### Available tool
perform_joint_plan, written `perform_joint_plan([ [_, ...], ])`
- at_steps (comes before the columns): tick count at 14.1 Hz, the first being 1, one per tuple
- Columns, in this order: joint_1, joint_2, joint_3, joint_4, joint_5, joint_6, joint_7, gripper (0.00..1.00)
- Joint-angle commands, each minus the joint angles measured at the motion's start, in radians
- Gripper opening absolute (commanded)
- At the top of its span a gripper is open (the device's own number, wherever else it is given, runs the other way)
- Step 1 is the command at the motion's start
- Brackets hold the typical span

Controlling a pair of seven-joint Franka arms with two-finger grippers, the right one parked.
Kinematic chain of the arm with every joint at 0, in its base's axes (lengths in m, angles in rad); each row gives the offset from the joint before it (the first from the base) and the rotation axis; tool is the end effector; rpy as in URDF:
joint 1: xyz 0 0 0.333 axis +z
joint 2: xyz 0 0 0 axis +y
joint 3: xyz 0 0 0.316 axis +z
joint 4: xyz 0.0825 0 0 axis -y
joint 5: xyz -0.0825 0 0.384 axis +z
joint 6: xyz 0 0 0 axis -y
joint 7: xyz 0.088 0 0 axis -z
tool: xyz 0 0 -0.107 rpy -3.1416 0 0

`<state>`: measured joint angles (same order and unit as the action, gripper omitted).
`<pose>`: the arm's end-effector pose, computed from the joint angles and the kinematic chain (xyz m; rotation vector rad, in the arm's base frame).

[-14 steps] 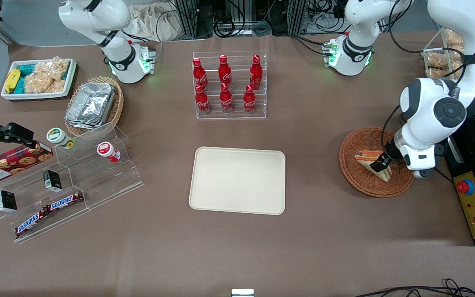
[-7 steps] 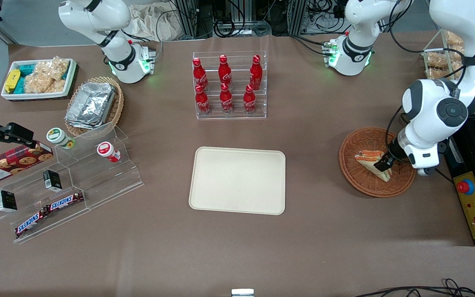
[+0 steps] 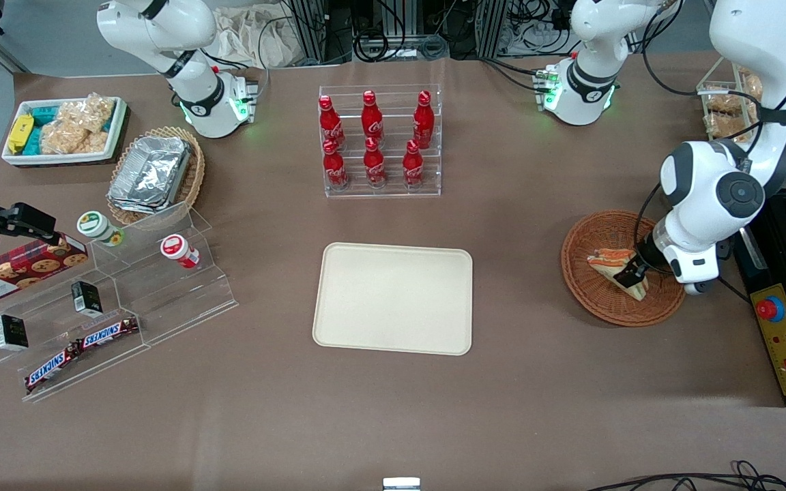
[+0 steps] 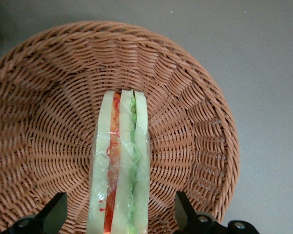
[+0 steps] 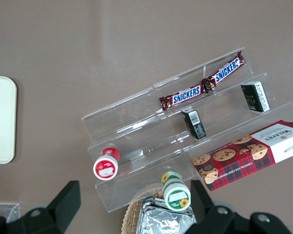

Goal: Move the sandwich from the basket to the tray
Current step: 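Close the left gripper on the sandwich wedge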

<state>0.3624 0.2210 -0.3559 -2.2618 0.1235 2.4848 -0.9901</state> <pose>0.5392 0.0025 0.2707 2.8150 1.3738 0.0263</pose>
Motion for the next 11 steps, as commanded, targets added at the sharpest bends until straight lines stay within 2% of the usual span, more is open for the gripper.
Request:
perform_joint_plan([
  [1,0.004,0.012,0.003,-0.015,0.011,0.032,-0.013,0.99],
  [2,0.004,0.015,0.003,-0.013,0.011,0.032,-0.012,0.95],
  [3,0.004,0.017,0.005,-0.013,0.01,0.032,-0.012,0.77],
  [5,0.004,0.023,0.005,-0.01,0.01,0.031,-0.012,0.32],
  [6,0.004,0.024,0.005,-0.01,0.01,0.031,-0.012,0.17],
  [7,0.004,0.024,0.006,-0.009,0.01,0.031,-0.012,0.08],
  [8,0.004,0.023,0.008,-0.007,0.01,0.031,-0.012,0.07],
  [9,0.004,0.023,0.012,-0.007,0.01,0.031,-0.01,0.0],
  [11,0.004,0.021,0.012,-0.004,0.01,0.031,-0.01,0.0],
])
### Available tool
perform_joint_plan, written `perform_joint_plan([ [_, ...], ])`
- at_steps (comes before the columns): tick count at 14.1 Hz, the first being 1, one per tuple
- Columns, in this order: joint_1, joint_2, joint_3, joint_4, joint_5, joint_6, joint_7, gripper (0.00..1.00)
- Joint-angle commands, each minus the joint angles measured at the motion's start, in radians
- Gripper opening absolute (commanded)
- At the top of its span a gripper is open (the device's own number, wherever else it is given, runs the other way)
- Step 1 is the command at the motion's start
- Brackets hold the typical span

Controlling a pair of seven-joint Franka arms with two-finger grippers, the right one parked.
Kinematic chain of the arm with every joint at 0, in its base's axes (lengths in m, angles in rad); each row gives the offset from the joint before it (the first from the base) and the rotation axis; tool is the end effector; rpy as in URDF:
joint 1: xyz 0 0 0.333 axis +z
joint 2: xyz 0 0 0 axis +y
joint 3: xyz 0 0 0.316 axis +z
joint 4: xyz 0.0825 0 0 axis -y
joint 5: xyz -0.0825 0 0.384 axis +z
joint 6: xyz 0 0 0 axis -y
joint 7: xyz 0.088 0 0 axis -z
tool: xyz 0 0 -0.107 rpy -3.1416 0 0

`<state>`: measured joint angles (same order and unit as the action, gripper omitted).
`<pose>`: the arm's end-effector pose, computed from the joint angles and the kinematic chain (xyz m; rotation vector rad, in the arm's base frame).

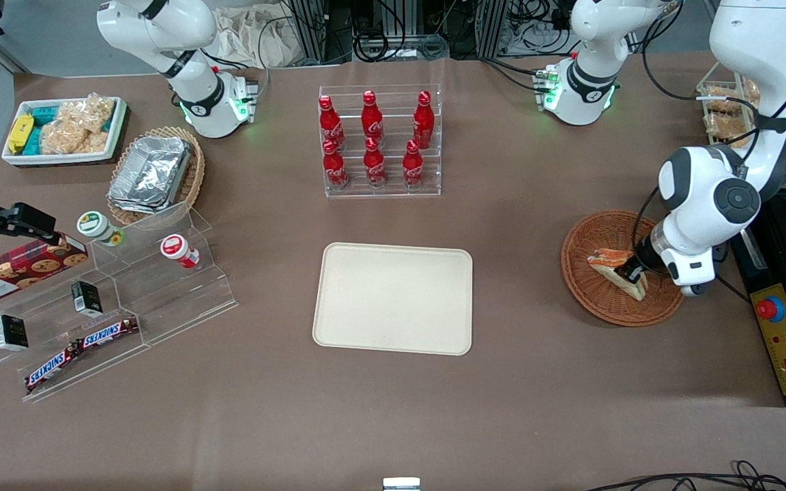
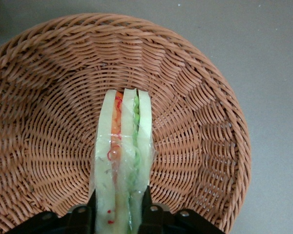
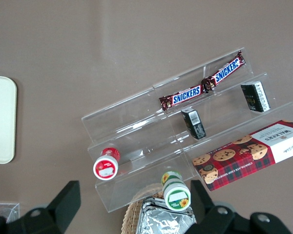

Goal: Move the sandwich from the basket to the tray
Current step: 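Close the left gripper on the sandwich wedge, then lift the sandwich and carry it with the left gripper toward the tray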

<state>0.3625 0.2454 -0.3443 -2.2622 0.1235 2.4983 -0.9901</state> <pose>0.5388 0.0081 0.2589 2.8057 1.3892 0.0064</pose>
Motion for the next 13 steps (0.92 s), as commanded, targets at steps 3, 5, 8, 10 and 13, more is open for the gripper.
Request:
perform_joint_plan([
  [3,0.004,-0.02,0.001,0.003,0.01,0.005,0.002,0.0],
  [5,0.004,-0.047,0.001,0.009,0.01,-0.013,0.04,0.0],
  [8,0.003,-0.081,-0.001,0.126,0.008,-0.247,0.161,0.0],
  [10,-0.005,-0.066,-0.004,0.295,0.002,-0.5,0.232,0.0],
  [13,-0.013,-0.034,-0.05,0.49,0.002,-0.726,0.324,0.0],
])
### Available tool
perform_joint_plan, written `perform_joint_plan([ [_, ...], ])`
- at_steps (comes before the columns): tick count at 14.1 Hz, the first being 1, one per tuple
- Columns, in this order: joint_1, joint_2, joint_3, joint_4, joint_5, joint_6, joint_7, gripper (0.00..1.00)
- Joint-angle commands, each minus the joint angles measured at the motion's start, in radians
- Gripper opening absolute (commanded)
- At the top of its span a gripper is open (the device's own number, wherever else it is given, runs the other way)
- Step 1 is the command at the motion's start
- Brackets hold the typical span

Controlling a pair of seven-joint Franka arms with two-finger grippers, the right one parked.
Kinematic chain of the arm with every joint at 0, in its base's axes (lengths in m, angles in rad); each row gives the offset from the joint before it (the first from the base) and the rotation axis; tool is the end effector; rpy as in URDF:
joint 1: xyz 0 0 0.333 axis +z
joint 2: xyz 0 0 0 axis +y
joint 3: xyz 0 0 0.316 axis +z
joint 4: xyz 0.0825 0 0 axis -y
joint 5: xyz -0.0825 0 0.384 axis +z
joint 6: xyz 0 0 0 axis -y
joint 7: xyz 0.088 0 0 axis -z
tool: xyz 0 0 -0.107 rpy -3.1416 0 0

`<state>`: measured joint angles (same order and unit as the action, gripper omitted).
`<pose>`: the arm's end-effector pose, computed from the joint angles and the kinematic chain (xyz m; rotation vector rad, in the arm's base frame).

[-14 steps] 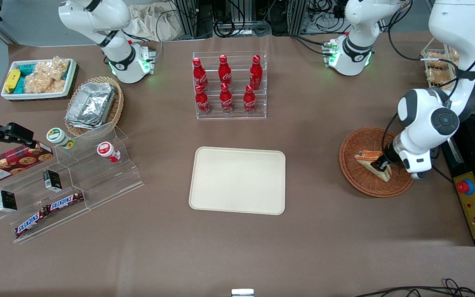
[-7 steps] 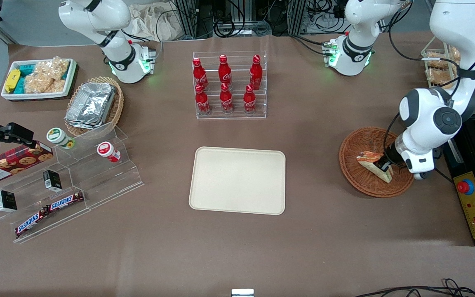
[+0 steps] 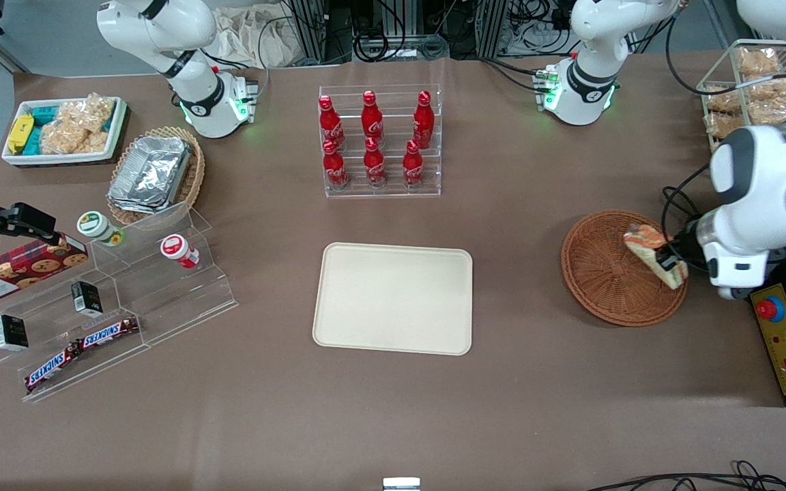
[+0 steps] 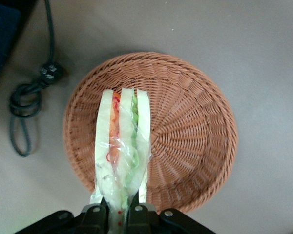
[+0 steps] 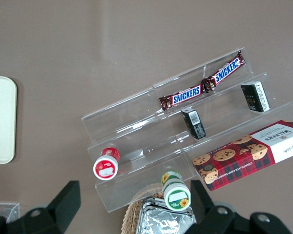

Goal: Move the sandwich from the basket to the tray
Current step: 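Lift the sandwich and carry it with the left gripper toward the tray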

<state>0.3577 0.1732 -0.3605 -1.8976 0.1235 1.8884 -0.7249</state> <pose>0.5789 0.0147 0.4033 -2.8549 -0.9990 0.2121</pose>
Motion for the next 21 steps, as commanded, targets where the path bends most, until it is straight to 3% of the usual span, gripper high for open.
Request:
perform_joint_plan([
  [1,-0.008,0.042,-0.06,0.171,0.004,-0.152,0.079,0.0],
  [3,-0.031,0.051,-0.098,0.235,0.004,-0.189,0.079,0.0],
  [6,-0.146,0.089,-0.104,0.326,0.004,-0.206,0.068,0.0],
  [14,-0.491,0.414,-0.103,0.592,0.015,-0.198,0.068,0.0],
  [17,-0.537,0.474,-0.101,0.605,0.087,-0.195,0.065,0.0],
  [21,-0.575,0.543,-0.101,0.601,0.091,-0.088,0.056,0.0],
])
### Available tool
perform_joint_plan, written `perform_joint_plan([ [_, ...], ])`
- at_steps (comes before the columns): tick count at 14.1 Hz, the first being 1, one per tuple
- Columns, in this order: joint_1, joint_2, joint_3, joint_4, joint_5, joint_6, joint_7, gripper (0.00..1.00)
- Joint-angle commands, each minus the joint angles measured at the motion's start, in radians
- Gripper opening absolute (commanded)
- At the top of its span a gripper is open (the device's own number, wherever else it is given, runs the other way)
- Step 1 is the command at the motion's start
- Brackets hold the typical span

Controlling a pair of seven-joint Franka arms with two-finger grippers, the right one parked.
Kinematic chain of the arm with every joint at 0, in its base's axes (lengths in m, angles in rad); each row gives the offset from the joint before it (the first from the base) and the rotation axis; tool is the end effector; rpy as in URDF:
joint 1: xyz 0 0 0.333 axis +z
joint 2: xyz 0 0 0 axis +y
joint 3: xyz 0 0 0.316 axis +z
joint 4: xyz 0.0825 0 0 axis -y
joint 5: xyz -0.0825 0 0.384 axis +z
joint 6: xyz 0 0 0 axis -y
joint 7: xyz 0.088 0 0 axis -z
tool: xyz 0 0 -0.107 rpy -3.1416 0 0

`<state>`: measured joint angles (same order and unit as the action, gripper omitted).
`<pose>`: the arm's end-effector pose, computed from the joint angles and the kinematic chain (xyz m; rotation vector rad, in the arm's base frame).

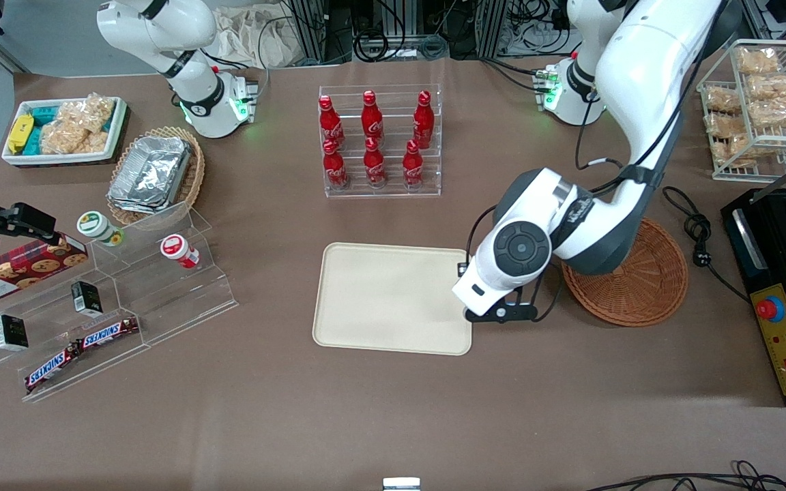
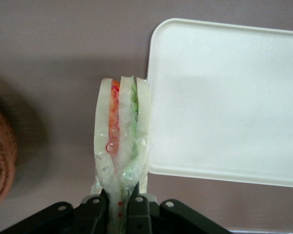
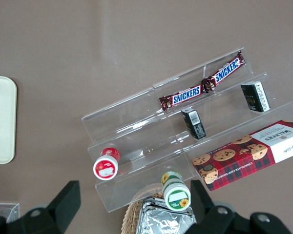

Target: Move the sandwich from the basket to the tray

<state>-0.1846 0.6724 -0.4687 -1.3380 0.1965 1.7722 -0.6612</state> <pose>0.6085 -0.3562 0.3498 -3.1059 -0.0264 0.3061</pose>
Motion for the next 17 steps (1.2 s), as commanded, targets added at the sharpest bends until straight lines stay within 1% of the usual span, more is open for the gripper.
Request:
perform_joint_plan([
  [1,-0.041,0.068,0.007,0.042,0.018,0.068,-0.032,0.0],
  [4,-0.085,0.114,0.01,0.042,0.023,0.147,-0.064,0.0],
  [8,-0.102,0.162,0.013,0.04,0.027,0.219,-0.064,0.01],
  [9,-0.102,0.162,0.015,0.04,0.032,0.219,-0.061,0.13],
  [10,-0.099,0.161,0.015,0.04,0.047,0.217,-0.051,0.49],
  [11,-0.098,0.159,0.015,0.037,0.072,0.216,-0.049,0.97],
  [12,-0.096,0.156,0.015,0.036,0.09,0.214,-0.051,1.0],
  [14,-0.09,0.142,0.013,0.036,0.093,0.198,-0.051,1.0],
  [17,-0.087,0.083,0.015,0.036,0.09,0.142,-0.063,1.0],
])
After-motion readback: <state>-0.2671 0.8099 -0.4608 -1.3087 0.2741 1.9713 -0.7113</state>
